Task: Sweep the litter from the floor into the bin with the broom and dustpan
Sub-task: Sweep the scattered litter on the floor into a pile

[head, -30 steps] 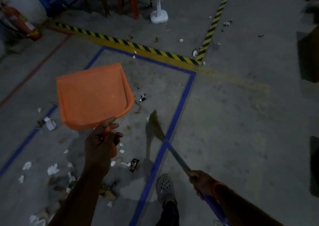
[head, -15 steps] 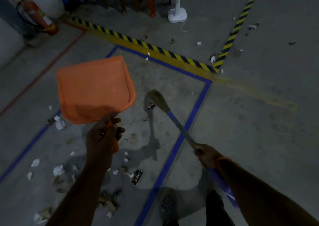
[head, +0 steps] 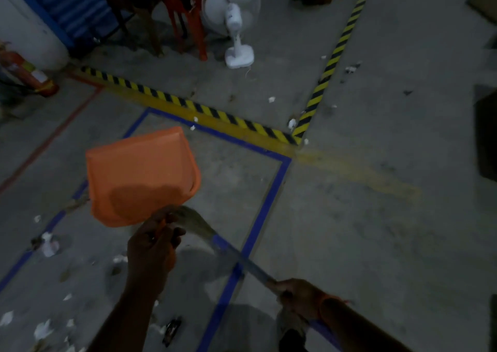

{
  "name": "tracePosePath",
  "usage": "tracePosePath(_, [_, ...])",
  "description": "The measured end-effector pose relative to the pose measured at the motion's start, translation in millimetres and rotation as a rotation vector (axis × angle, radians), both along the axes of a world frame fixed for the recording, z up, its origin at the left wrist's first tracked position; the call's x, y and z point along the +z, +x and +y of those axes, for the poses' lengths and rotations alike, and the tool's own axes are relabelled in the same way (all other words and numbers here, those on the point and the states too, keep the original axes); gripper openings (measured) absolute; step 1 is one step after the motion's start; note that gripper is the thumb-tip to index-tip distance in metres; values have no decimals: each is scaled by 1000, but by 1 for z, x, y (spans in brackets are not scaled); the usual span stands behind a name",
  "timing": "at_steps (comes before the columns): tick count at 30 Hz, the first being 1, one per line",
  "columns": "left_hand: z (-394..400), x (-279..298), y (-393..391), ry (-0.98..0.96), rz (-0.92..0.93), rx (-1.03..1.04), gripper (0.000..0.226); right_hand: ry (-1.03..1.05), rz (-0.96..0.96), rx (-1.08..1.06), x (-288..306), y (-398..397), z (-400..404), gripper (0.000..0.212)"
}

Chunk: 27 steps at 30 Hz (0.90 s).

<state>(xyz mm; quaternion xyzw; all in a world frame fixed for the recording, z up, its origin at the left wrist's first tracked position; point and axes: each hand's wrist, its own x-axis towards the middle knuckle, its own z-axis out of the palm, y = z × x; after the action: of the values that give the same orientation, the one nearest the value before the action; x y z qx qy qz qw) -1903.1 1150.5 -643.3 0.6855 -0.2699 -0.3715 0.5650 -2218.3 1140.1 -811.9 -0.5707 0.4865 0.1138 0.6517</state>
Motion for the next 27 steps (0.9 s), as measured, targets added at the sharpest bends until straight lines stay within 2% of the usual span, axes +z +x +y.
tracePosePath(4, [-74,36,-73,-49,-7,-109,40,-92,-28,-179,59,-65,-33,37])
tracePosePath(6, [-113,51,-104,-74,1,-180,34,-77,-18,-258,72,-100,-53,17])
tracePosePath(7, [-134,56,-119,-81,5,-207,33,-186,32,-208,78,-117,-62,13])
tracePosePath(9, [-175,63,-145,-103,41,-233,35,-203,47,-263,90,-144,-90,16])
tracePosePath(12, [-230,73,-188,-133,52,-280,36,-113,-9,-557,107,-181,-139,33])
tracePosePath(15, [-281,78,-232,-145,88,-347,33,-142,-29,-643,116,-218,-184,39])
tracePosePath(19, [-360,68,-278,-142,82,-399,35,-199,-11,-738,119,-260,-252,37])
tracePosePath(27, [-526,60,-360,-91,113,-468,32,-154,-26,-925,112,-355,-384,43])
